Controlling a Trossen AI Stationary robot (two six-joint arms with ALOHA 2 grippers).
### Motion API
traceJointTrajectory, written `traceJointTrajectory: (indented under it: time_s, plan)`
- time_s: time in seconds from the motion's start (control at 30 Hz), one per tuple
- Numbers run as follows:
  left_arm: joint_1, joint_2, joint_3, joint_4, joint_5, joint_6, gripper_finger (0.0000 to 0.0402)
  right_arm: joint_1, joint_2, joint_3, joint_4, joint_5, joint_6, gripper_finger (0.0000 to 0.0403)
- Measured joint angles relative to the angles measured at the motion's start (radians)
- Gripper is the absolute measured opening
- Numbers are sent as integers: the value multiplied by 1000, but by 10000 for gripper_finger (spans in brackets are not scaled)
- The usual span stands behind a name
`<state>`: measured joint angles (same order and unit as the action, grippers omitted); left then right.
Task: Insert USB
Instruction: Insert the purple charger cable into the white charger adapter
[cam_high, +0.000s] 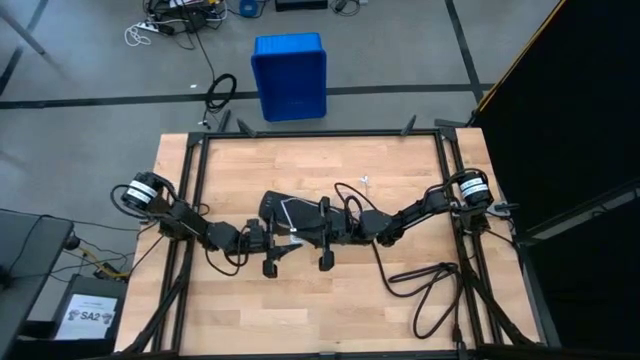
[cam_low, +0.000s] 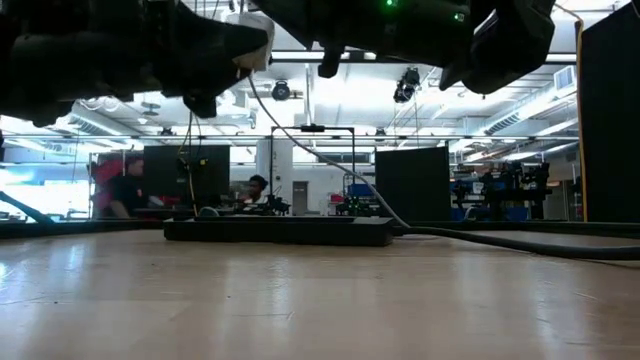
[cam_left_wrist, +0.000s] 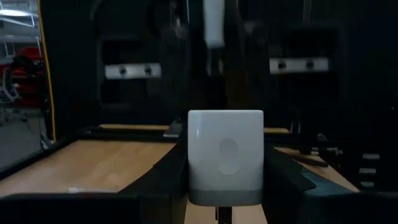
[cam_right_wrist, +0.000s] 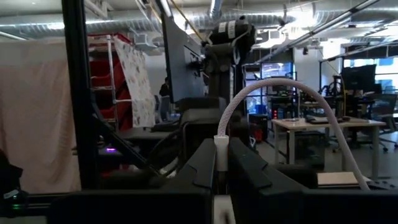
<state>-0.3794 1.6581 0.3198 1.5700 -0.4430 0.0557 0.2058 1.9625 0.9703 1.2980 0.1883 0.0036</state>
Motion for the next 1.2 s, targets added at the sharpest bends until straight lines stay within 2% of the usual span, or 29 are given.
traceJointTrajectory:
  time_s: [0.2,1.2]
  plan:
    - [0,-64,-14,-2,30,18,126,-4,-2,0,8,-2,2,0]
    - [0,-65,-8,-2,76,-16,126,-14,-2,0,11,-42,31,0]
